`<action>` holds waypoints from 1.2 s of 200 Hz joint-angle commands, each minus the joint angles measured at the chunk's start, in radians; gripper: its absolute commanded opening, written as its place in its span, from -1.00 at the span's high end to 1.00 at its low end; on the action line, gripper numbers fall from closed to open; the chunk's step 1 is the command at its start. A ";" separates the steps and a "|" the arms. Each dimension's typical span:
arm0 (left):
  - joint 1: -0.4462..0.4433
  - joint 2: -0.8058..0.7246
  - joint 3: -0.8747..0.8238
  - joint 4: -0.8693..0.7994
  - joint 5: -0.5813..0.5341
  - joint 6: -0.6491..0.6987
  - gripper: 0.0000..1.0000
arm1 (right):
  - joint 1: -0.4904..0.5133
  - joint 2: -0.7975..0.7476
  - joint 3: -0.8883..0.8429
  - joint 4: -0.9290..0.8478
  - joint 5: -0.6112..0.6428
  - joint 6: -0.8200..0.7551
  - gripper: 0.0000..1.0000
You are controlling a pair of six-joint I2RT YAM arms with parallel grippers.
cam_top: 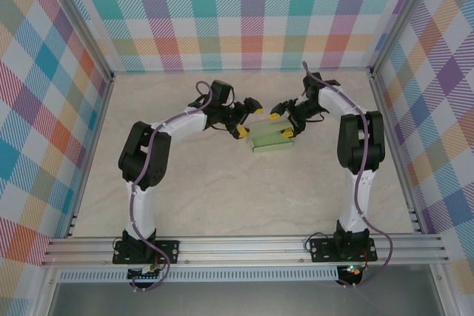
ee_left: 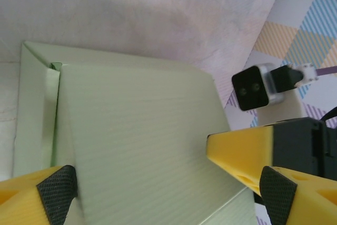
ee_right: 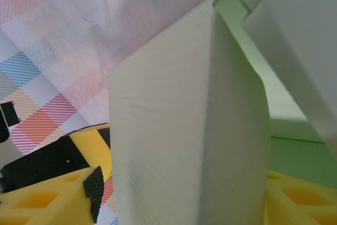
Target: Fold the paper box
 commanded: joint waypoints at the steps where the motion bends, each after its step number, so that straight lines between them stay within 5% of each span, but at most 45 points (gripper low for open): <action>1: -0.058 0.027 0.038 -0.034 0.071 0.043 -0.86 | 0.024 0.026 0.033 -0.021 -0.040 -0.043 -0.40; 83: -0.058 0.076 0.167 -0.346 -0.035 0.310 -0.85 | -0.028 -0.037 -0.006 -0.099 0.029 -0.146 -0.63; 240: -0.058 0.125 0.230 -0.485 -0.131 0.462 -0.75 | -0.094 -0.225 -0.123 -0.149 0.052 -0.221 -0.73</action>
